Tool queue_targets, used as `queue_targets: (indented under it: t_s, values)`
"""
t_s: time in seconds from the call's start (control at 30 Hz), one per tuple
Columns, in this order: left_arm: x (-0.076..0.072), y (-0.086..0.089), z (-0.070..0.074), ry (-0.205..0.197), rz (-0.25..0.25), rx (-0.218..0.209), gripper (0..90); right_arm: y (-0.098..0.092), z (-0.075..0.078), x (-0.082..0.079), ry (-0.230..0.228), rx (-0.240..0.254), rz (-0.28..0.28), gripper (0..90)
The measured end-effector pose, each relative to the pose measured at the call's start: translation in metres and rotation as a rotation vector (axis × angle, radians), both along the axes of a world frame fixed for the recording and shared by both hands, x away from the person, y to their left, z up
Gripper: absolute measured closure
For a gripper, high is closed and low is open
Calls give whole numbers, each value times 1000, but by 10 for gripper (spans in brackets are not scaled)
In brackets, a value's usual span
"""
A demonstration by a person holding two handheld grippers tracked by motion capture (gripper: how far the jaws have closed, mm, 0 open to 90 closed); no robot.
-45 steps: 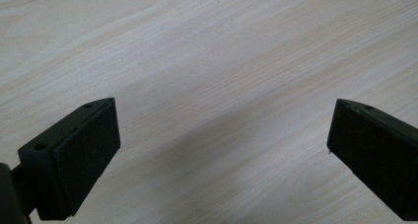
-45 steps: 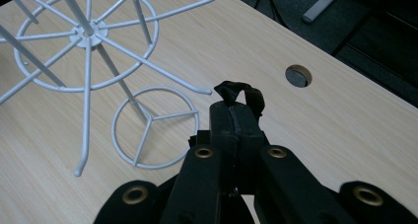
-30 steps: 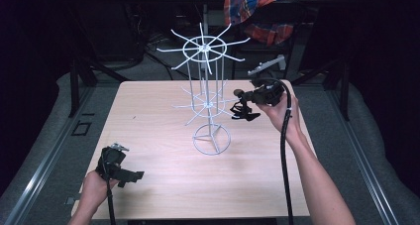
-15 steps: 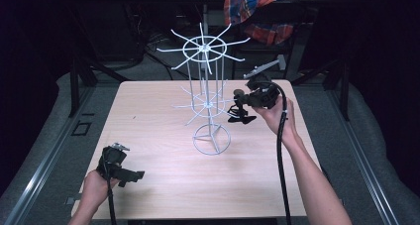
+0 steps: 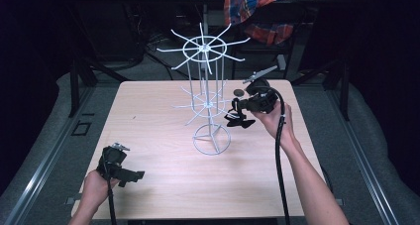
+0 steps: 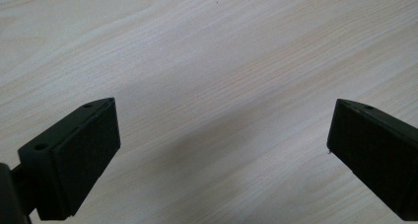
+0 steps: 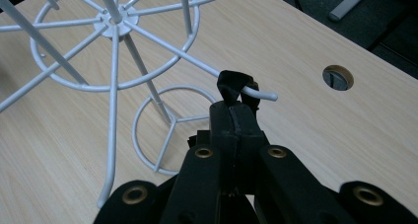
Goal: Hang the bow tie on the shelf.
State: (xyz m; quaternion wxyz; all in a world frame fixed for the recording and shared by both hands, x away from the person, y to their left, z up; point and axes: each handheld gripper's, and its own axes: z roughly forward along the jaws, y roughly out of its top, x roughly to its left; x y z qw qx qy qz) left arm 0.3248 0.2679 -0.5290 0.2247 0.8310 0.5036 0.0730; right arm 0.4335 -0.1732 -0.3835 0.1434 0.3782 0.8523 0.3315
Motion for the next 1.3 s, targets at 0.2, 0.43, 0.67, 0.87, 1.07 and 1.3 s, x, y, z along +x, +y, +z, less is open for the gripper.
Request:
queue_targets:
  t_s: [0.2,0.43,0.67,0.87,1.07,1.3]
  values:
    - [0,0,0,-2,2,-2,0,0,-5,0,4,3,0,900]
    - [0,0,0,-1,1,-2,0,1,-7,1,10,6,-3,900]
    - [-1,0,1,-1,0,-2,0,1,-9,1,12,14,-1,898]
    - [-1,-1,0,4,-2,-3,0,3,-12,1,19,26,7,895]
    - [-1,0,0,5,-7,1,0,2,-12,0,25,21,15,854]
    - [-1,0,0,8,-9,-1,0,-2,-9,-3,10,20,23,679]
